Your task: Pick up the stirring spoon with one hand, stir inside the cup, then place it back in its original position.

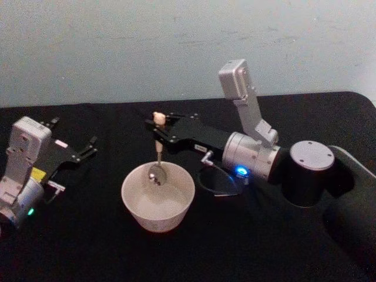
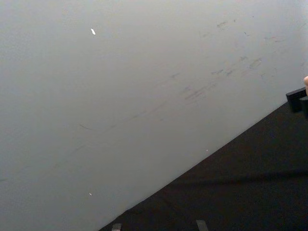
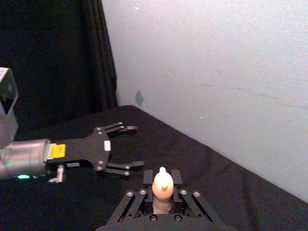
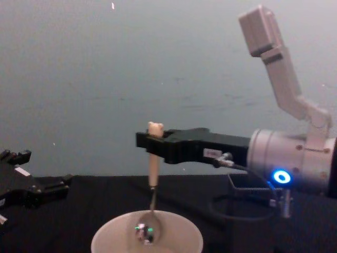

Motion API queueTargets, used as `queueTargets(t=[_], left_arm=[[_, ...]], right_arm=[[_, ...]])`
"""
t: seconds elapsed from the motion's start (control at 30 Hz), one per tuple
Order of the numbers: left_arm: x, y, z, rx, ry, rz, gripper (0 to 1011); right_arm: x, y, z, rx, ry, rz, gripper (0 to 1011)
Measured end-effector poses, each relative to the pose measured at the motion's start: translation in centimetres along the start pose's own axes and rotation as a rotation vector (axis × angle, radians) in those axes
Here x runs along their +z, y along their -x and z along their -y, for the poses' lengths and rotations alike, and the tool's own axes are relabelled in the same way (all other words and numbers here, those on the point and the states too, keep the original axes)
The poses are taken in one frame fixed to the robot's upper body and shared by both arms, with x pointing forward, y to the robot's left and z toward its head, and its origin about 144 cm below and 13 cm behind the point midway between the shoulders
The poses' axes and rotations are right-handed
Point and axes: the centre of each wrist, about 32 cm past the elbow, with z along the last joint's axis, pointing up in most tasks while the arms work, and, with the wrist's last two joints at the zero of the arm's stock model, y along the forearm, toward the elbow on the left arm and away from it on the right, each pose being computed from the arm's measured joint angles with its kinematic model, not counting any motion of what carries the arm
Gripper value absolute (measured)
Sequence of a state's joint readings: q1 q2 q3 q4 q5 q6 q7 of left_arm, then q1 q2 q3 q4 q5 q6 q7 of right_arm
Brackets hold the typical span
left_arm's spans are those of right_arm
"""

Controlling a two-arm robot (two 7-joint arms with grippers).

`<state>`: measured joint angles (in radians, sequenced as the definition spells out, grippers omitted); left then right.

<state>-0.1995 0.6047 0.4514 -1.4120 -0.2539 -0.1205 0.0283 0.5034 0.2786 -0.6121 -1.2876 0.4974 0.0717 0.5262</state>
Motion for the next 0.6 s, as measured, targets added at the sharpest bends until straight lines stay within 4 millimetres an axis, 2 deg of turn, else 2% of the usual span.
queueTargets(t=[0.3,0.6], left_arm=[[0.0,0.0,0.0,0.000,0.000,0.000,1001],[0.0,0.0,0.0,0.000,0.000,0.000,1001]], right_arm=[[0.2,-0.9,2.4,-0.014,0.007,0.017,213],[0.4,0.0,4.7,0.049,0.012,0.015,213]])
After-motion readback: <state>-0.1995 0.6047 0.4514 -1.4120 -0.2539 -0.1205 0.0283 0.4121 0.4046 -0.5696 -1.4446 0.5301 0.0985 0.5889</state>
